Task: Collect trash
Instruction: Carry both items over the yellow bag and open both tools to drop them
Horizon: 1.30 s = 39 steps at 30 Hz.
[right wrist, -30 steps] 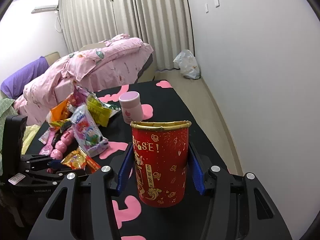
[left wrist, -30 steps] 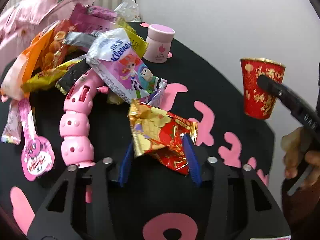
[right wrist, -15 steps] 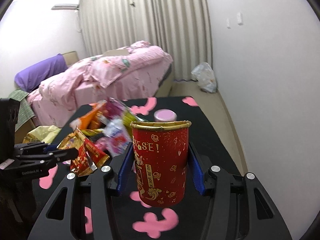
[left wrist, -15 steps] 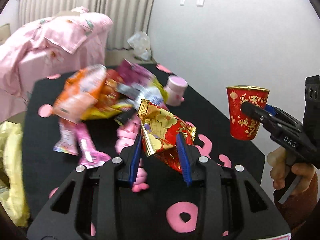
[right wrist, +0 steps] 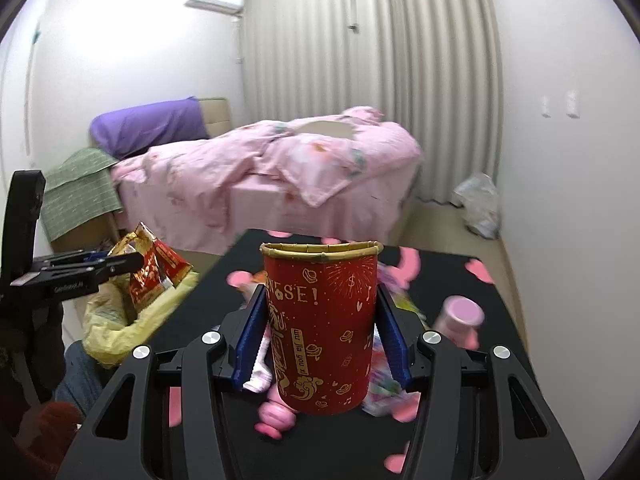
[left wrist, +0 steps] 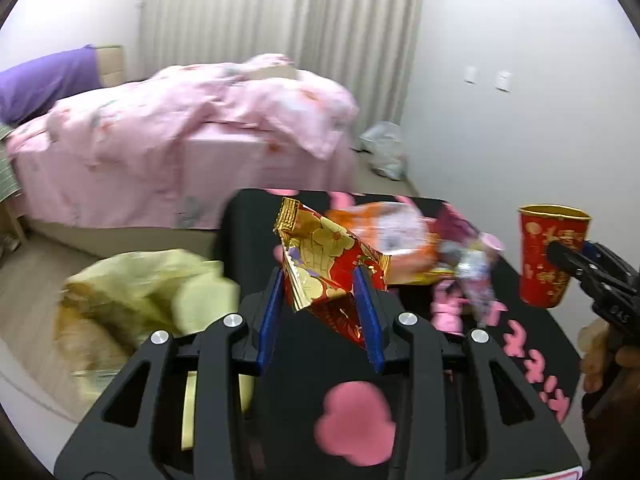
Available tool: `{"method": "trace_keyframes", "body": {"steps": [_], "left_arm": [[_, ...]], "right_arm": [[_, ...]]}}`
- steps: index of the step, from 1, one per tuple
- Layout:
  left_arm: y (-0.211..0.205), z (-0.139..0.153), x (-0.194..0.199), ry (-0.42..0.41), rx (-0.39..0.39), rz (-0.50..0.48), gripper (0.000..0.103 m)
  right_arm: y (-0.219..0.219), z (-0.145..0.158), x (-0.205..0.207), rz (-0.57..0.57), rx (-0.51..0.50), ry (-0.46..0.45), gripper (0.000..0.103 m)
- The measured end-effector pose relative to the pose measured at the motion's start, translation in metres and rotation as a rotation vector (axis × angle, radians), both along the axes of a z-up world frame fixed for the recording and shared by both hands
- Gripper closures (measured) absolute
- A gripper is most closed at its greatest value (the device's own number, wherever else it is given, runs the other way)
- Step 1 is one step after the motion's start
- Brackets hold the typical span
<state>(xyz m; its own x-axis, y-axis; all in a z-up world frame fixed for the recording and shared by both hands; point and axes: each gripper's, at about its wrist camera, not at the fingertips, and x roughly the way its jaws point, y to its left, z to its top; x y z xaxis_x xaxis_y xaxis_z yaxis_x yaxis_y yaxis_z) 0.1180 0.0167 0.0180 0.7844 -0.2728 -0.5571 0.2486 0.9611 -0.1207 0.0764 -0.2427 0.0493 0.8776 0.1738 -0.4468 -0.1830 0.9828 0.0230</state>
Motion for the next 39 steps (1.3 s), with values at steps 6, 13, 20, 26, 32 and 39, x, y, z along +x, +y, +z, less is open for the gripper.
{"method": "trace_keyframes", "body": {"steps": [6,13,20,26,32,39], "left_arm": [[0.073,-0.014,0.002,0.021,0.005,0.154,0.069],[0.141,-0.067,0.022,0.166,-0.022,0.228,0.069],[0.165,-0.112,0.032,0.297,0.032,0.266,0.069],[0.177,-0.125,0.030,0.320,0.053,0.275,0.069],[0.188,-0.122,0.037,0.306,0.001,0.285,0.069],[0.187,-0.118,0.047,0.290,-0.075,0.261,0.069]], "right_arm": [[0.054,-0.002,0.025,0.124,-0.018,0.019,0.053],[0.127,-0.017,0.068,0.341,-0.006,0.090,0.053],[0.213,-0.039,0.130,0.552,0.052,0.197,0.053],[0.283,-0.085,0.182,0.702,0.083,0.377,0.053],[0.278,-0.122,0.201,0.623,-0.013,0.476,0.053],[0.254,-0.121,0.184,0.631,0.034,0.466,0.052]]}}
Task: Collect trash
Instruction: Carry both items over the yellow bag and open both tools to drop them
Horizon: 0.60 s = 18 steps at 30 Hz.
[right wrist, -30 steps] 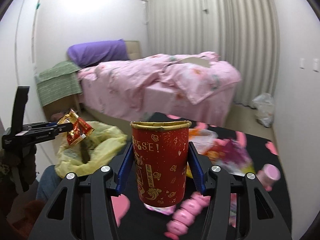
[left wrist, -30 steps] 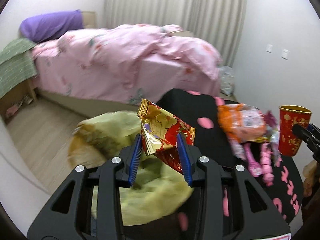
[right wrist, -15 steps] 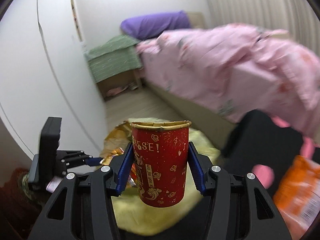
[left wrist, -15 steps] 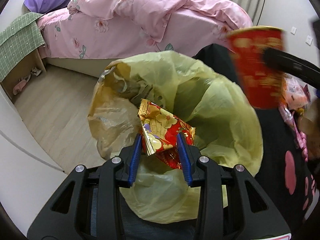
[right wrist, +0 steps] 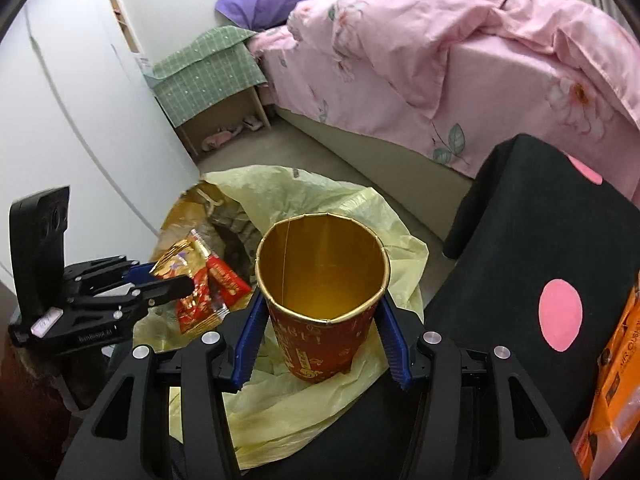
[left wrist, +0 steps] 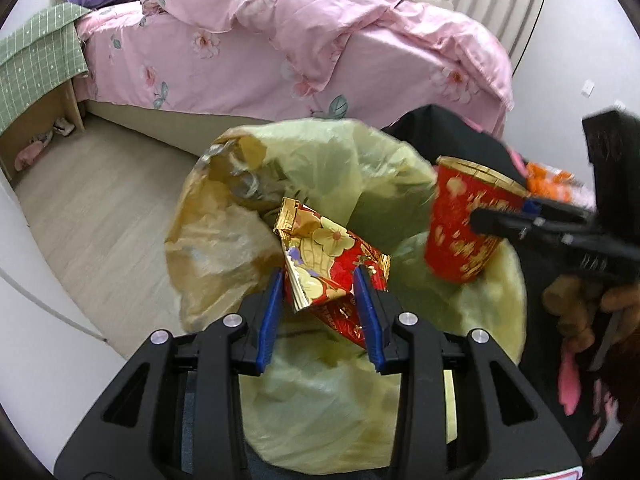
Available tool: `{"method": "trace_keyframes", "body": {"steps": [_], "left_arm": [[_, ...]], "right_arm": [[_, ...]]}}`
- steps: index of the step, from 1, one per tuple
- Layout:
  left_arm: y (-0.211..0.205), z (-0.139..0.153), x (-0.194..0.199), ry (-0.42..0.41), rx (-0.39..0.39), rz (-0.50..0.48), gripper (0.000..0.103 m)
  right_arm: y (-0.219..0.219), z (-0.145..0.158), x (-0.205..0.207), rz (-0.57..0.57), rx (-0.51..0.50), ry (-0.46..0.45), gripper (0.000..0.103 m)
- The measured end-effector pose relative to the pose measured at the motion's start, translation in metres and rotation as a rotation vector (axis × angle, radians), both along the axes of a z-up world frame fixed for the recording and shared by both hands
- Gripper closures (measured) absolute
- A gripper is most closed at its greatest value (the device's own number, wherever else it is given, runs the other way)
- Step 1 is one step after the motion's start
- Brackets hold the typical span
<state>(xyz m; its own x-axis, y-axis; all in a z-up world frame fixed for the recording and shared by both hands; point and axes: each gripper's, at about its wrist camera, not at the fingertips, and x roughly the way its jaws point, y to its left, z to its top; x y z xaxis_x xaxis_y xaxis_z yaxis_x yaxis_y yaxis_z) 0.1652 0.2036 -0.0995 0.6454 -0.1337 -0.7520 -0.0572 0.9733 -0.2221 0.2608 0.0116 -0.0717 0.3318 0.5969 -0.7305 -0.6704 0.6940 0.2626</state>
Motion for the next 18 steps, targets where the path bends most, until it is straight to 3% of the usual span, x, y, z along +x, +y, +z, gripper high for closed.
{"method": "trace_keyframes", "body": {"steps": [2,4,7,11,18], "left_arm": [[0.004,0.007,-0.002,-0.023,-0.054,-0.007,0.062],[0.011,0.015,-0.006,-0.040,-0.116,-0.012,0.043],[0.022,0.027,-0.014,-0.077,-0.133,0.046,0.035],[0.035,0.037,-0.024,-0.122,-0.141,0.159,0.031],[0.041,0.046,-0.029,-0.171,-0.185,0.239,0.027]], "right_arm": [[0.002,0.005,0.000,0.016,0.020,-0.030,0.046],[0.004,0.007,-0.002,0.051,0.054,-0.043,0.043],[0.010,0.011,-0.010,0.073,0.004,-0.092,0.042],[0.008,0.017,-0.017,0.081,0.002,-0.100,0.041],[-0.012,0.034,-0.029,0.063,0.050,-0.098,0.041]]}}
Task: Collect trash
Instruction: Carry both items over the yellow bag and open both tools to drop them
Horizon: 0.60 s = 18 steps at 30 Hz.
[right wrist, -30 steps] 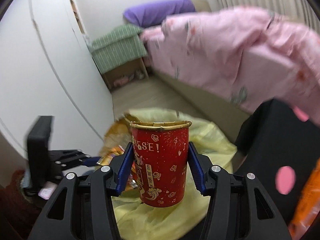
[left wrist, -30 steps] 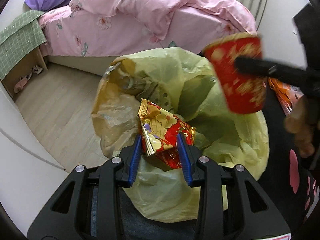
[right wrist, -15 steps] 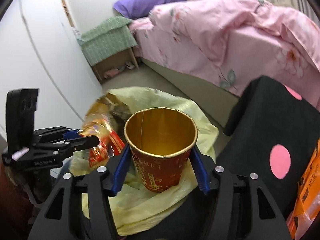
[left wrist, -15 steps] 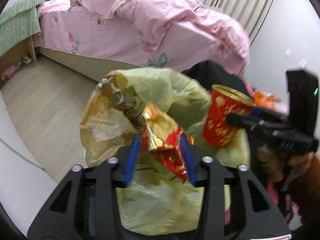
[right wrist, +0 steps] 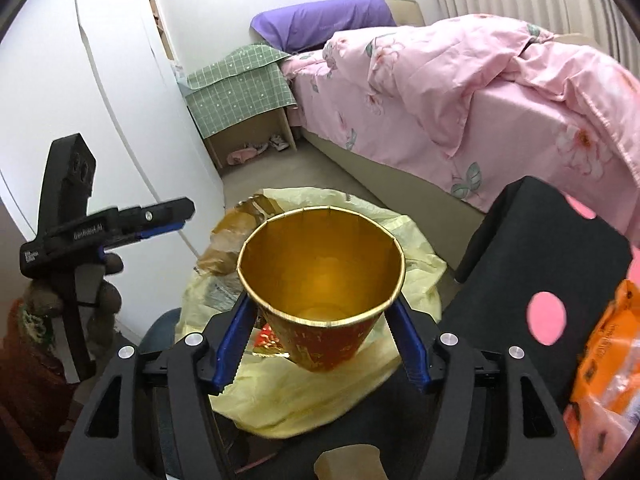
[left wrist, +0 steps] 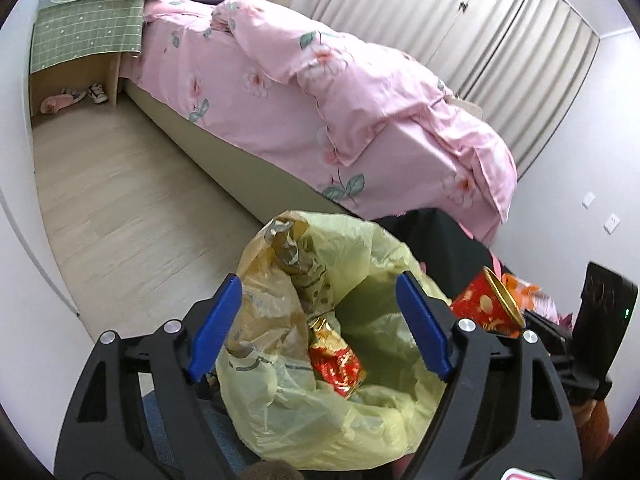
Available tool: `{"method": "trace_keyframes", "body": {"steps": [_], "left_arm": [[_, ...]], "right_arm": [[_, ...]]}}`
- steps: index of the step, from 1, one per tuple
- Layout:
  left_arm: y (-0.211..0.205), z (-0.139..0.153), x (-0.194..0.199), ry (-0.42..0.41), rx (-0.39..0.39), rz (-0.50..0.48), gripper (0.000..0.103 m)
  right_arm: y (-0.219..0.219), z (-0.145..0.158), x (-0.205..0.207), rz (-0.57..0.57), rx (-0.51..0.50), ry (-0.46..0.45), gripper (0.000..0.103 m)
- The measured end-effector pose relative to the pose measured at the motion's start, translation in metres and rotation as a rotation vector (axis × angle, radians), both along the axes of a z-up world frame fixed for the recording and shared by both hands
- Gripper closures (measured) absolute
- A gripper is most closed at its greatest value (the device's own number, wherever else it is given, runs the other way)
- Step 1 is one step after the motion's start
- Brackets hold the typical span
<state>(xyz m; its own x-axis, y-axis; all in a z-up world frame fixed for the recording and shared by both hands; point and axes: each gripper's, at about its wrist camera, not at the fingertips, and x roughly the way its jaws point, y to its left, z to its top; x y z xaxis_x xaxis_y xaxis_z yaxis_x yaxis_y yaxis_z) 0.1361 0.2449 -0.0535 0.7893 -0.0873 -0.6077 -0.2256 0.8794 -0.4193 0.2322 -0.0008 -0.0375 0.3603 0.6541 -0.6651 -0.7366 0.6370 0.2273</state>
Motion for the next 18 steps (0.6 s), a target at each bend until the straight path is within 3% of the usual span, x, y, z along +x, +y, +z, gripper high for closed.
{"method": "trace_keyframes", "body": {"steps": [3,6,8,11,13,18], "left_arm": [[-0.005,0.002,0.000,-0.005,0.005,0.004,0.027],[-0.007,0.006,-0.002,-0.013,-0.001,0.009,0.027],[-0.008,0.011,-0.006,-0.024,0.009,0.007,0.027],[-0.006,0.017,-0.012,-0.034,0.031,0.006,0.027],[-0.003,0.017,-0.014,-0.035,0.032,0.007,0.027],[-0.002,0.010,-0.011,-0.033,-0.001,0.011,0.026]], "right_arm": [[0.011,0.001,-0.003,0.008,-0.089,-0.071,0.041],[0.032,-0.009,0.000,0.078,-0.125,-0.067,0.041],[0.044,-0.020,0.007,0.045,-0.187,-0.079,0.041],[0.055,-0.040,0.015,0.065,-0.307,0.025,0.041],[0.056,-0.042,0.007,0.097,-0.363,0.013,0.041],[0.039,-0.031,-0.008,0.114,-0.370,-0.011,0.041]]}}
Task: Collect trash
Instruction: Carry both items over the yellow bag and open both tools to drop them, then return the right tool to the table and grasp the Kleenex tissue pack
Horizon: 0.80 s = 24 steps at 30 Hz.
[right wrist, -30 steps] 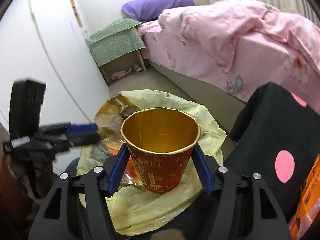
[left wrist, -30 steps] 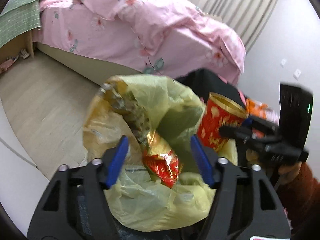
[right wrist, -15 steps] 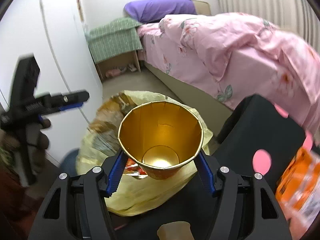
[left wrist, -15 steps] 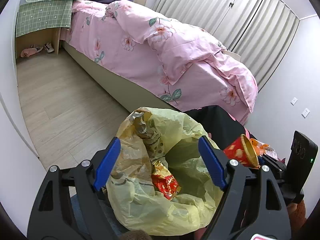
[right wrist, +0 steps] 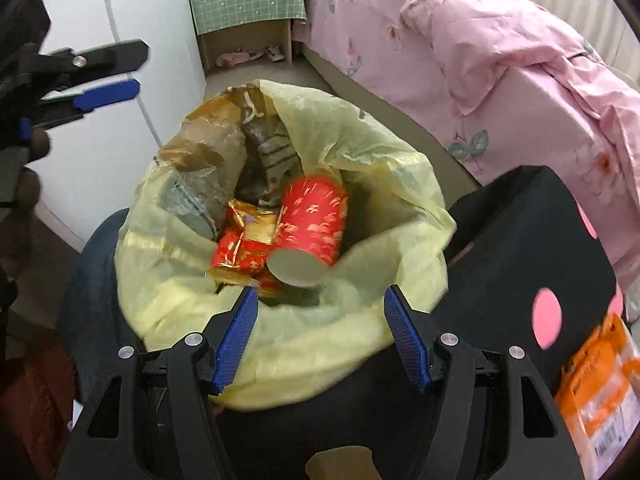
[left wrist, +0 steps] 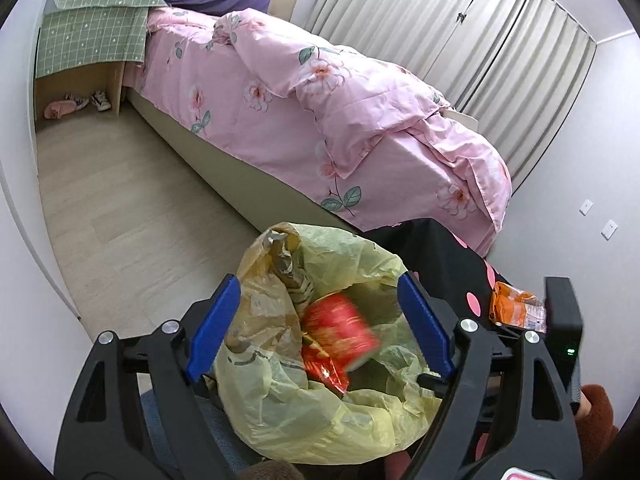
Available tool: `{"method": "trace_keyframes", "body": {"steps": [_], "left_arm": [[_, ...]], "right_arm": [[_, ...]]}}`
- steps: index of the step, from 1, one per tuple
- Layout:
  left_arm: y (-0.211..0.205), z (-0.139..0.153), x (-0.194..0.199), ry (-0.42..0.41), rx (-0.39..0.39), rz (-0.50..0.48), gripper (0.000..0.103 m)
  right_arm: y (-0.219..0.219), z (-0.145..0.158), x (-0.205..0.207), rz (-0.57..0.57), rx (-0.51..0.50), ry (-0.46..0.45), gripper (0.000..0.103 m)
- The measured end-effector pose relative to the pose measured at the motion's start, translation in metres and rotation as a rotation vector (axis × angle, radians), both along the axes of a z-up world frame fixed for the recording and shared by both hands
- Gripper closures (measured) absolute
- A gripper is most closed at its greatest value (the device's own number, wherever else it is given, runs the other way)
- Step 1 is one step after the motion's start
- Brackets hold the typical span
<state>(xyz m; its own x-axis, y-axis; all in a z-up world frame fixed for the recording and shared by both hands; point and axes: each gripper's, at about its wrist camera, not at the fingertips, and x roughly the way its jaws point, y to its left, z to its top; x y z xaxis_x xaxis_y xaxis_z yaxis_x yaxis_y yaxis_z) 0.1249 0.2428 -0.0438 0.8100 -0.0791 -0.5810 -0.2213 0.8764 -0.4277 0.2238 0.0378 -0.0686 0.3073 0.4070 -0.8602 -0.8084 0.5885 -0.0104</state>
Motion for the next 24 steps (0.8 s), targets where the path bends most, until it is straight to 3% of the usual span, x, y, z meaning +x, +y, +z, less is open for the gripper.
{"method": "trace_keyframes", "body": {"steps": [4,8,15,24], "left_arm": [[-0.012,-0.004,0.003,0.003,0.002,-0.040,0.026],[-0.031,-0.005,0.010,-0.019,-0.007,-0.097,0.026],[-0.107,-0.002,0.041,-0.019,0.016,-0.328,0.024],[-0.233,0.003,0.100,-0.006,-0.039,-0.660,0.024]], "right_arm": [[-0.041,0.027,-0.010,-0.076,0.181,-0.002,0.041],[-0.082,0.047,-0.020,-0.189,0.260,-0.066,0.041],[-0.175,0.071,-0.054,-0.398,0.239,-0.249,0.041],[-0.290,0.063,-0.080,-0.721,0.208,-0.335,0.041]]}}
